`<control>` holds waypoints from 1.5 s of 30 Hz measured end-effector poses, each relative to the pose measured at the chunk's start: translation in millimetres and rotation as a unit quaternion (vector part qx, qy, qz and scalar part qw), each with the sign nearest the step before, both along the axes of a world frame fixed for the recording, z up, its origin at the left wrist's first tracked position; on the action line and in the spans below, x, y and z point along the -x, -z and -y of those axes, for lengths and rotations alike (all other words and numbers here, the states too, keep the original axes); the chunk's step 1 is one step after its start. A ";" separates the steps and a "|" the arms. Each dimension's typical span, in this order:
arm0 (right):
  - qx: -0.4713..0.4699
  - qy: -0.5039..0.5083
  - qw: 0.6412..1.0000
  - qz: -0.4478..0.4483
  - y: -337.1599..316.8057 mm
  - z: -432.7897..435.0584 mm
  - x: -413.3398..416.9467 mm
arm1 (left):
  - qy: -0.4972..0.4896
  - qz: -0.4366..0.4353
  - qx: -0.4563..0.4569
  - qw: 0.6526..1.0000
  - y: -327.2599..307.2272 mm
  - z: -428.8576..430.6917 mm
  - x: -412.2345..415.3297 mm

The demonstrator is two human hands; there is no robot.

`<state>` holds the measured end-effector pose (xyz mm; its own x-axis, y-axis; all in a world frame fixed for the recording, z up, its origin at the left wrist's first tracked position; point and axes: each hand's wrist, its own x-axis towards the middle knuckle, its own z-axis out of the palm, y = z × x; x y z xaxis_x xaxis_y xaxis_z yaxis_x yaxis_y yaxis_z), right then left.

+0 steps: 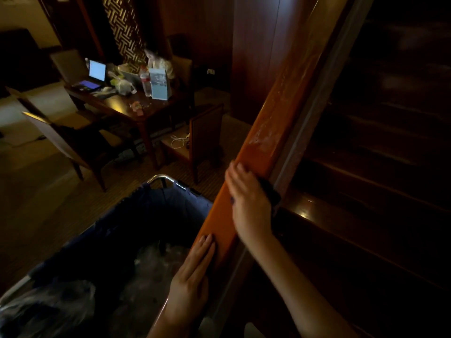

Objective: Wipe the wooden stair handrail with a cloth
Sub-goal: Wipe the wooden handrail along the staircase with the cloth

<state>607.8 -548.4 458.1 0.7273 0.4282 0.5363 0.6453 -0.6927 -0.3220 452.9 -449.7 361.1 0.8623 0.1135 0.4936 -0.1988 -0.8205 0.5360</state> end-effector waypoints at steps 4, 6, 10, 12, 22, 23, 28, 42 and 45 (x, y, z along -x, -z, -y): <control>0.071 -0.102 0.992 0.009 -7.8 -10.6 -0.5 | 0.020 0.009 -0.007 1.000 0.5 0.2 -1.0; 0.083 -0.062 0.995 -0.004 -32.2 -8.9 -40.0 | 0.032 0.002 -0.012 0.999 -2.9 -1.5 -2.7; -0.044 0.098 0.994 -0.008 -30.7 4.0 -55.1 | 0.047 -0.012 -0.028 0.998 -13.3 -8.0 -12.3; -0.076 0.072 0.994 0.001 -5.9 -2.8 -15.6 | 0.056 -0.015 -0.038 0.998 -18.8 -10.6 -20.8; -0.176 0.080 0.981 -0.016 -47.4 2.2 -83.0 | 0.088 -0.006 -0.053 0.995 -25.4 -8.7 -40.6; -0.271 0.108 0.956 -0.035 -41.5 0.5 -70.4 | 0.086 -0.008 -0.047 0.995 -24.5 -9.3 -40.5; -0.456 0.128 0.879 -0.054 26.4 -15.5 31.5 | 0.087 -0.011 -0.043 0.995 -15.4 -10.1 -43.8; -0.464 0.092 0.872 -0.122 66.8 -7.9 83.9 | 0.075 0.008 -0.004 0.997 -17.1 -6.5 -39.9; -0.504 0.099 0.822 -0.247 61.5 -2.7 78.3 | 0.064 0.003 0.005 0.998 -18.5 -4.6 -38.5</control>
<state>529.5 -545.6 396.6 0.9649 -0.2049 0.1643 0.1700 0.0107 -0.9854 491.4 -445.1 379.5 0.8667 0.0078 0.4988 -0.3054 -0.7822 0.5430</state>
